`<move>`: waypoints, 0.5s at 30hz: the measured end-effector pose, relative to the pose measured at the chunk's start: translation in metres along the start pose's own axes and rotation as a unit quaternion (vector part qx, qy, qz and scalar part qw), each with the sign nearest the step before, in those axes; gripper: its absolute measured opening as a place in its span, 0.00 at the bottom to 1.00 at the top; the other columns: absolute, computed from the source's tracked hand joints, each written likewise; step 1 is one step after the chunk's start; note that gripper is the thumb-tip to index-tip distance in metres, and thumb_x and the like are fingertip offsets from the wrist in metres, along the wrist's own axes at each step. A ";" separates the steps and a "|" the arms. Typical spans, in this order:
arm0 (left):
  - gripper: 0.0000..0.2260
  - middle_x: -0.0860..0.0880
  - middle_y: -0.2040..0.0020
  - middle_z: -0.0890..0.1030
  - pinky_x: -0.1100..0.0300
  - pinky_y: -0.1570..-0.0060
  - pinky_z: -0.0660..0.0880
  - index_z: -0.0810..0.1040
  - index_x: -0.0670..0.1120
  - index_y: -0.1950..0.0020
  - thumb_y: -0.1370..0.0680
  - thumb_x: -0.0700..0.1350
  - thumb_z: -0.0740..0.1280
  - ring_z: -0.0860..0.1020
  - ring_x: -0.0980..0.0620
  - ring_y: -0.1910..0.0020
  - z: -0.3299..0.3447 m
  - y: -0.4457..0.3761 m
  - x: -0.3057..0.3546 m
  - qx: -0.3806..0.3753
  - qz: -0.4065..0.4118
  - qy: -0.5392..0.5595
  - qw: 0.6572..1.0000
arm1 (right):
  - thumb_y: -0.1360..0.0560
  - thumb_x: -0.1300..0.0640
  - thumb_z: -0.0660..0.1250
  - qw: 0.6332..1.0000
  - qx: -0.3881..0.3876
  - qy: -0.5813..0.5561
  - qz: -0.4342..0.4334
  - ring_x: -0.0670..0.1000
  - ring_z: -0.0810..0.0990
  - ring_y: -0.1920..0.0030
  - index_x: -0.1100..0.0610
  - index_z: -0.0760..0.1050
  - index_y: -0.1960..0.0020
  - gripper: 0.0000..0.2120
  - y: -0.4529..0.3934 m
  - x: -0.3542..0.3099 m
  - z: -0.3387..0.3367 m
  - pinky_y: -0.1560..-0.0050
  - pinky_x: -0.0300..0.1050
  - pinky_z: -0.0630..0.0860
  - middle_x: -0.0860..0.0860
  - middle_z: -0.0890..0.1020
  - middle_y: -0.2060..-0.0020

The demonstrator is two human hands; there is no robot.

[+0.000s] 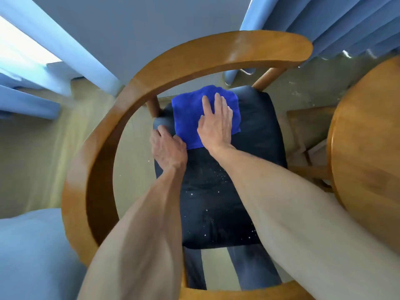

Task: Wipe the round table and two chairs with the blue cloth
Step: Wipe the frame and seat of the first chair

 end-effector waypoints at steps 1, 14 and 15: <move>0.14 0.45 0.37 0.72 0.50 0.44 0.72 0.71 0.43 0.36 0.22 0.41 0.61 0.73 0.44 0.39 0.002 0.002 0.000 0.009 0.019 -0.011 1.000 | 0.19 0.51 0.58 0.999 -0.025 0.018 -0.029 0.59 0.52 0.21 0.52 0.56 0.22 0.27 0.004 -0.003 0.012 0.24 0.57 0.53 0.60 0.55 0.22; 0.30 0.44 0.19 0.46 0.50 0.25 0.54 0.48 0.41 0.19 0.18 0.42 0.58 0.47 0.44 0.20 0.048 -0.025 0.038 -0.077 0.167 -0.090 0.979 | 0.18 0.47 0.51 0.993 -0.008 0.011 -0.119 0.55 0.51 0.21 0.49 0.58 0.22 0.25 -0.012 0.006 0.042 0.23 0.54 0.53 0.56 0.55 0.21; 0.31 0.44 0.19 0.45 0.50 0.25 0.54 0.46 0.42 0.19 0.19 0.41 0.58 0.46 0.44 0.20 0.049 -0.025 0.038 -0.077 0.169 -0.096 0.978 | 0.18 0.48 0.50 0.992 -0.003 0.006 -0.127 0.55 0.52 0.21 0.49 0.59 0.22 0.24 -0.014 0.010 0.042 0.23 0.54 0.54 0.55 0.56 0.21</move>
Point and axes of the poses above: each hand's wrist, its own y-axis away from the middle knuckle, its own z-axis out of the palm, x = y × z, the point moved 7 cm from there along -y, towards the middle knuckle
